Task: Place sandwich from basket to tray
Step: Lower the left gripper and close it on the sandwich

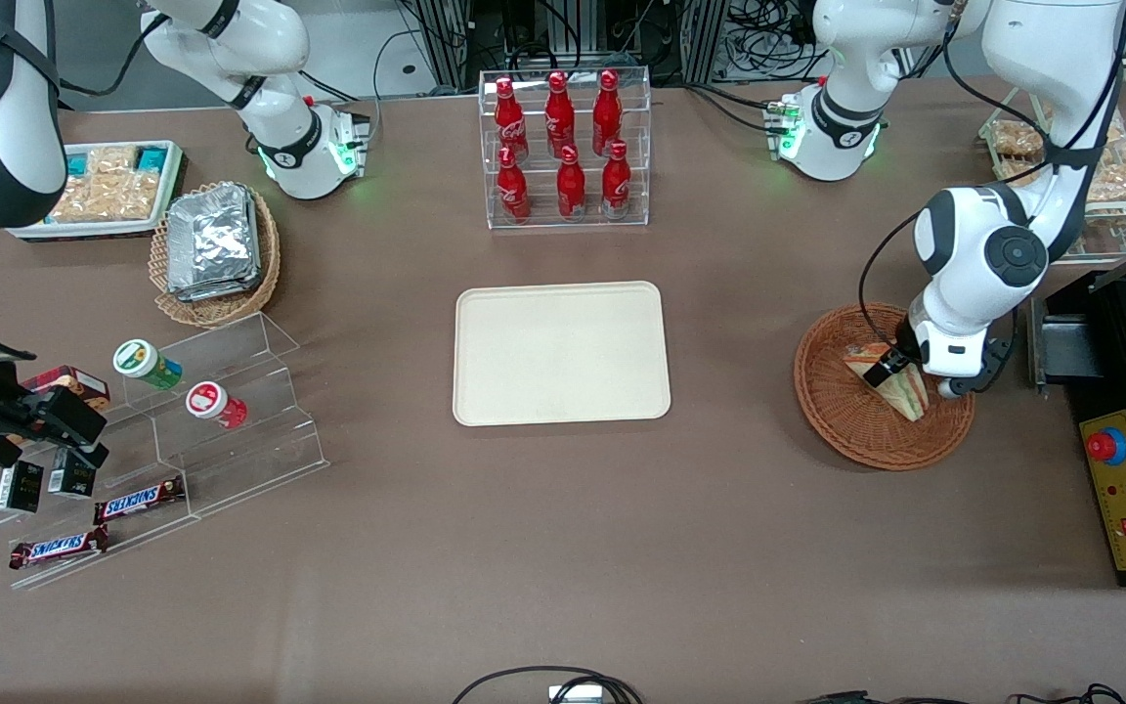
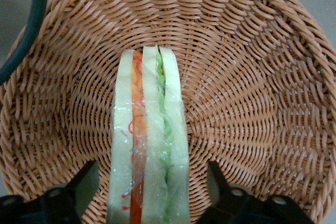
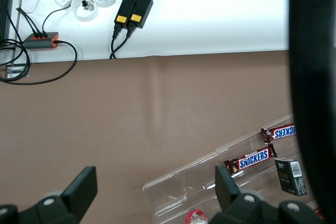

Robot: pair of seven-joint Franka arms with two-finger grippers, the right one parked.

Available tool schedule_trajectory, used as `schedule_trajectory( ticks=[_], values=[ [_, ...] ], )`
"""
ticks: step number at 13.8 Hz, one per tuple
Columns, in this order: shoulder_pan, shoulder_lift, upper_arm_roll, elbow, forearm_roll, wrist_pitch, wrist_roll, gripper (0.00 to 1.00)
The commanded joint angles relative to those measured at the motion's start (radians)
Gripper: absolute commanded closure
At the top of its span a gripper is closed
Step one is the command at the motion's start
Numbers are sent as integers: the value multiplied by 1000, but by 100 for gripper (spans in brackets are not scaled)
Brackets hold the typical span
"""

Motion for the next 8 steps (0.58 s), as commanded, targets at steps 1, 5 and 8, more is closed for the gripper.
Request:
schedule_trajectory(
  ticks=[1, 5, 8],
  values=[
    [0, 8, -1, -4, 15, 31, -41, 100],
    [1, -1, -3, 3, 16, 25, -41, 100],
    [-2, -62, -7, 41, 16, -91, -28, 100]
  ],
)
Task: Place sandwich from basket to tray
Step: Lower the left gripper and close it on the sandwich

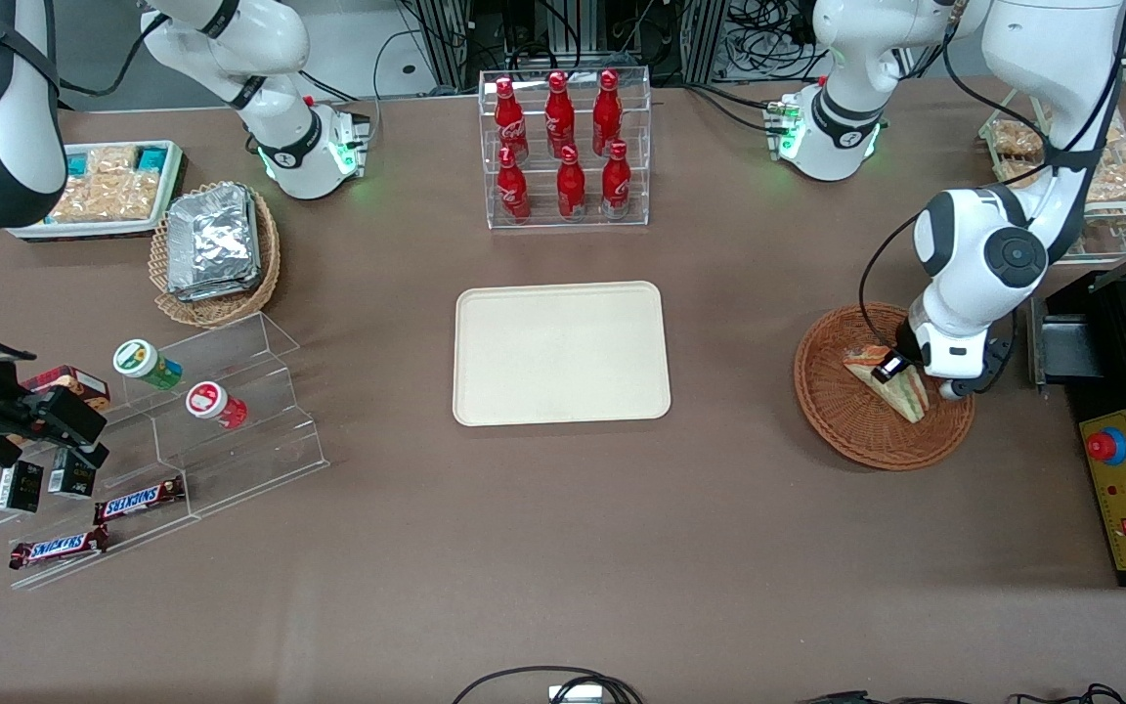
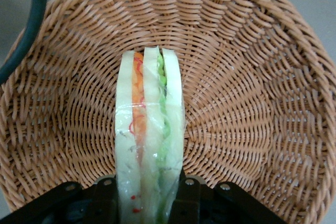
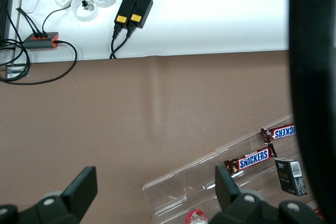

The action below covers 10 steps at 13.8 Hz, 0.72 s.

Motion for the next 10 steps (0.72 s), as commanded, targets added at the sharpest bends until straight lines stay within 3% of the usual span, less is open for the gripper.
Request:
schedule_trajectory(
  ticks=[1, 4, 7, 10],
  values=[
    [-3, -91, -10, 53, 18, -158, 0, 100],
    [-25, -149, -20, 162, 18, -353, 63, 100],
    [-26, -163, -138, 308, 18, -571, 58, 100],
    [-26, -166, -243, 382, 13, -654, 41, 100]
  ],
)
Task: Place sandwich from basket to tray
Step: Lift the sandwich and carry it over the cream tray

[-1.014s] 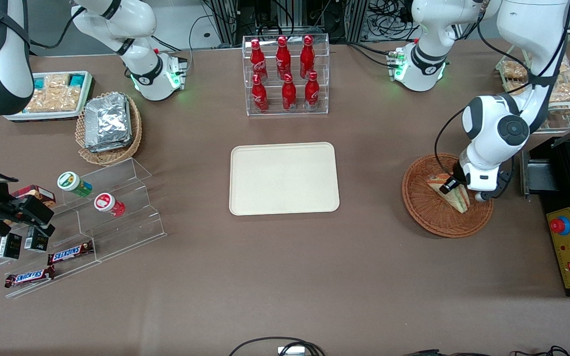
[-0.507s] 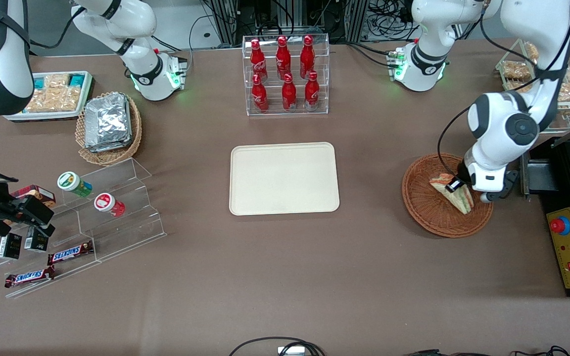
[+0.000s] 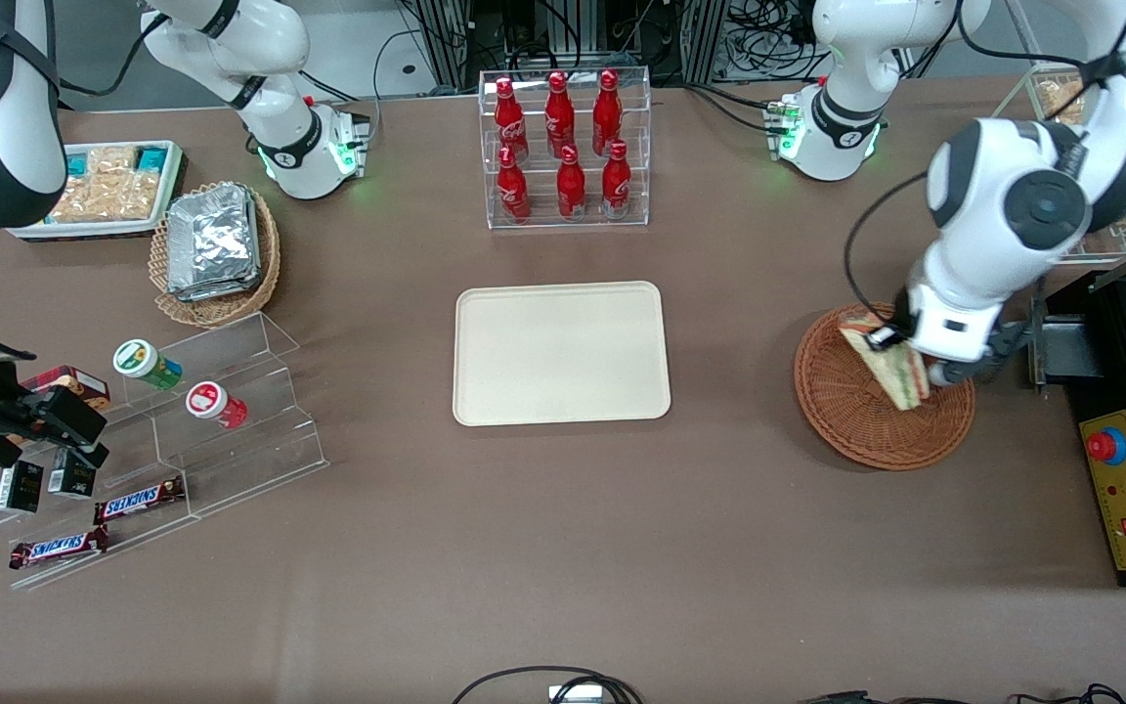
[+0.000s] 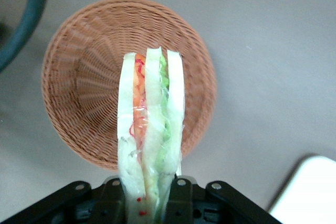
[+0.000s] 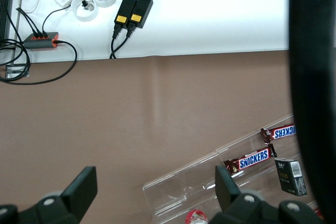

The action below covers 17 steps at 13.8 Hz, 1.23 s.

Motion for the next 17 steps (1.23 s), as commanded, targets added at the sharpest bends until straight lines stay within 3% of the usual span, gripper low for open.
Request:
schedule_trajectory(
  ticks=[1, 11, 17],
  values=[
    [0, 4, -85, 54, 9, -60, -14, 100],
    [-2, 89, -411, 131, -6, 17, -75, 100],
    [-94, 209, -449, 108, 23, 153, -77, 100]
  ],
)
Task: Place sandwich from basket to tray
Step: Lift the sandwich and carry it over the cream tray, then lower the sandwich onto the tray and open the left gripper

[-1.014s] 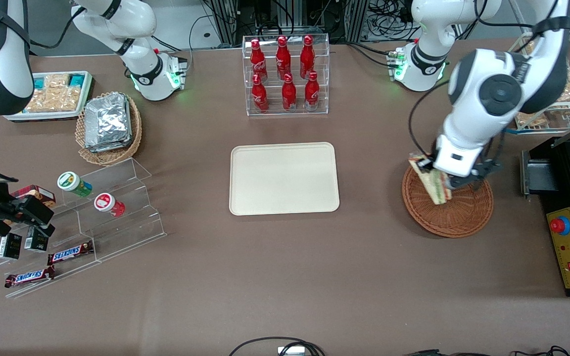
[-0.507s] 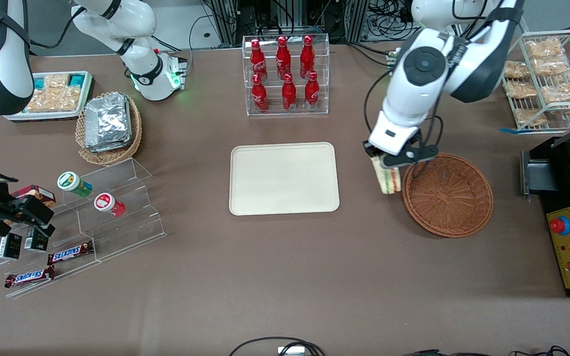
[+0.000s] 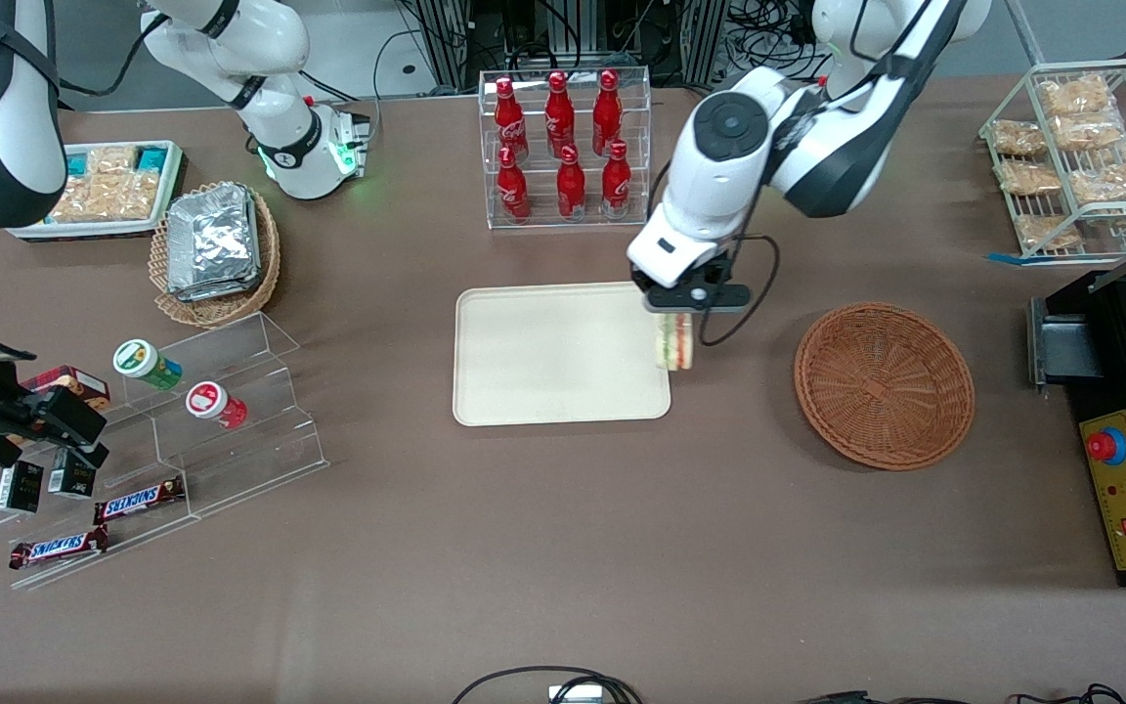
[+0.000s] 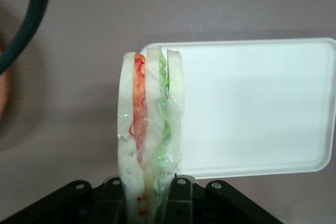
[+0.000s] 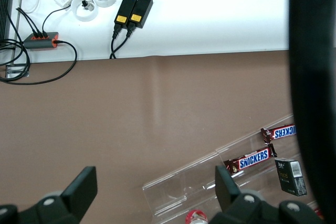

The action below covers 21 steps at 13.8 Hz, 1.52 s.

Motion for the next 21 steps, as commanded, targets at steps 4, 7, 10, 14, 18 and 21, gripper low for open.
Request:
schedule_trajectory(
  ticks=[4, 7, 10, 14, 18, 21],
  values=[
    [-93, 163, 0, 3, 142, 95, -82, 100],
    [-119, 262, 0, 2, 260, 133, -182, 100],
    [-122, 329, 1, 5, 311, 136, -209, 100],
    [-140, 372, 4, 11, 342, 138, -240, 100],
    [-143, 424, 6, 17, 405, 164, -323, 100],
    [-146, 440, 6, 22, 432, 162, -366, 39]
  ],
)
